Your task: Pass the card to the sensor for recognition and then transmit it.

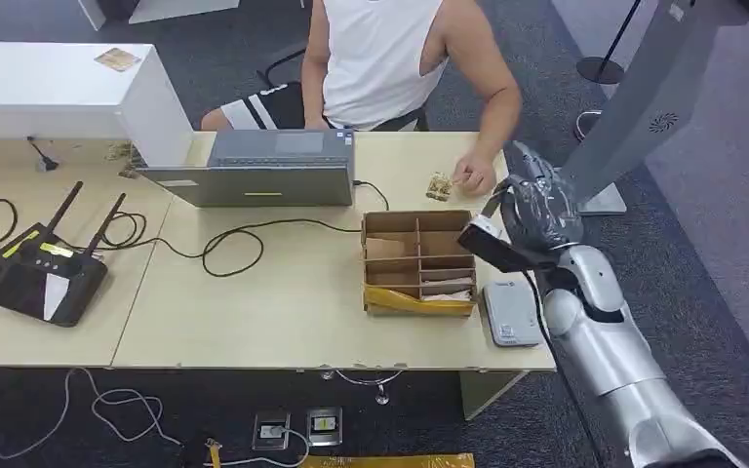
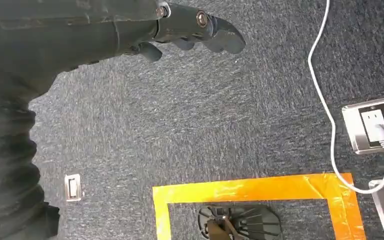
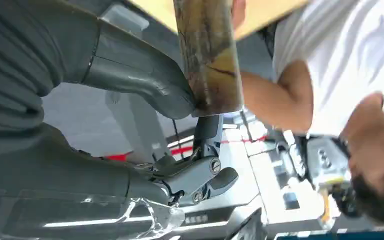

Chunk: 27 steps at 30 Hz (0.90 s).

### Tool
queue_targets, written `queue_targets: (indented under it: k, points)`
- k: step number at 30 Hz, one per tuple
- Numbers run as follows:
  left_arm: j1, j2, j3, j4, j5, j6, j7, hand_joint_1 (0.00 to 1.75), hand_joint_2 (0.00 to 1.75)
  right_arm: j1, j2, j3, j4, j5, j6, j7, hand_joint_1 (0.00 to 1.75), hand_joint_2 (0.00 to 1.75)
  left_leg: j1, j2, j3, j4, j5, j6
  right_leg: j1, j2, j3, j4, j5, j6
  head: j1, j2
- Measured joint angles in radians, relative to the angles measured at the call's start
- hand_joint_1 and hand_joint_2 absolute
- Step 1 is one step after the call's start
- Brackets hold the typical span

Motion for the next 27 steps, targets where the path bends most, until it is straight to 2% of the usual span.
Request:
queue_targets:
  k: [4,12,20,27]
  points:
    - [0.0,-0.002,-0.002,0.0,0.0,0.007,0.0,0.0,1.75,-0.071,-0.016,-0.044,0.0,-0.028,-0.016,-0.007,1.75,1.75,0.0,0.0,0.0,0.0,0.0,0.0,0.0,0.0,0.0,0.0,0.0,0.0,0.0,0.0]
    - [-0.001,-0.006,-0.01,0.0,-0.003,0.015,0.0,0.0,1.75,-0.189,-0.032,-0.081,0.01,-0.047,-0.018,-0.027,1.75,1.75,0.0,0.0,-0.001,0.0,0.0,0.0,0.0,0.001,-0.001,0.0,0.0,0.0,0.0,0.0]
    - [-0.022,-0.011,-0.035,0.0,-0.028,-0.011,0.012,0.0,1.75,-0.363,-0.024,-0.074,0.215,0.021,-0.066,-0.106,1.75,1.75,0.0,0.0,-0.001,0.0,0.0,0.0,0.0,-0.001,0.0,0.0,0.0,0.0,0.0,0.0]
    - [-0.033,-0.011,-0.054,0.0,-0.033,-0.018,0.023,0.0,1.75,-0.445,-0.012,-0.066,0.38,0.07,-0.056,-0.091,1.75,1.75,0.0,0.0,-0.001,0.0,0.0,0.0,0.0,-0.001,-0.001,0.0,0.0,0.0,0.0,0.0]
